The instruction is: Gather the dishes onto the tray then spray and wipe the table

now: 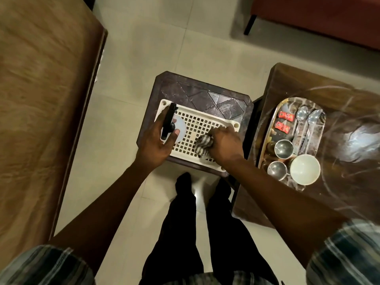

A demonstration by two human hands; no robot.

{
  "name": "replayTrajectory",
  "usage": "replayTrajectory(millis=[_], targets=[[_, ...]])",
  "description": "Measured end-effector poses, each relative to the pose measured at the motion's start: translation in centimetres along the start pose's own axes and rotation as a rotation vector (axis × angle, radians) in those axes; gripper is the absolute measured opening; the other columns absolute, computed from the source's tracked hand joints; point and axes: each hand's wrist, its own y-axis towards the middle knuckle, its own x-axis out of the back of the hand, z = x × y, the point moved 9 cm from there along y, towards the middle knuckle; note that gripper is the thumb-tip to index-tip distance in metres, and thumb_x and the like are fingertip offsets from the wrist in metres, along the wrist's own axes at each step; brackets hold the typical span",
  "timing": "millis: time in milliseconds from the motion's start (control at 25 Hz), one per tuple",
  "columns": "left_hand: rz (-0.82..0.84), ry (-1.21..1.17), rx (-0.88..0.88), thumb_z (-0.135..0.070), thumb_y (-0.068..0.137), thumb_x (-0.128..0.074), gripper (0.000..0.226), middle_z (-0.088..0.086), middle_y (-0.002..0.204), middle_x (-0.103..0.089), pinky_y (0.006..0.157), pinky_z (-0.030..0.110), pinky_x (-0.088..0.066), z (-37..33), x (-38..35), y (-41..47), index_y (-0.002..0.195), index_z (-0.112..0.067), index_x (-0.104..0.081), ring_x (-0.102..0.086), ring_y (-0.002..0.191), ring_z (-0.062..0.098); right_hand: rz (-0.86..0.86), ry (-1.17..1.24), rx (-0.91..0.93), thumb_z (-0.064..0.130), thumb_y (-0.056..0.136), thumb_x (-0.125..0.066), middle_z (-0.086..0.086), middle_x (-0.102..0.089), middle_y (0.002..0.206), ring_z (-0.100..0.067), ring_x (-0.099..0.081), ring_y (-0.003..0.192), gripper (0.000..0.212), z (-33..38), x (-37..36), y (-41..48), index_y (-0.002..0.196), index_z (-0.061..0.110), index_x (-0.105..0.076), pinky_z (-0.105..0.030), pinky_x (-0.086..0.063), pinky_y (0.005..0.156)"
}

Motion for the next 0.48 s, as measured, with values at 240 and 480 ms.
replayTrajectory(millis=[240,480], targets=[[0.050,-0.034,0.050,-0.045,0.107,-0.062,0.040,-0.010,0.099,-0.065,0.085,0.021,-0.053,-2.9,-0.7,3.3,0.141,-0.026,-0.060,-0.063,0.092,-0.016,-0.113,0.583,-0.179,0.025,0.092,-0.075,-0.007,-0.079,0.101,-0.027,-0.073,0.096,0.021,-1.6,2.1,-4.0,0.111,0.015,-0.079,-0.036,-0.057,0.081],[0.021,-0.080,0.022,-0.056,0.108,-0.054,0.030,-0.023,0.102,-0.064,0.089,0.022,-0.050,-11.7,0.3,1.3,0.119,-0.031,-0.064,-0.064,0.099,0.008,-0.299,1.120,-0.396,0.027,0.090,-0.080,0.008,-0.083,0.100,-0.012,-0.080,0.092,0.025,-5.8,7.1,-10.6,0.114,0.020,-0.080,-0.043,-0.065,0.088]])
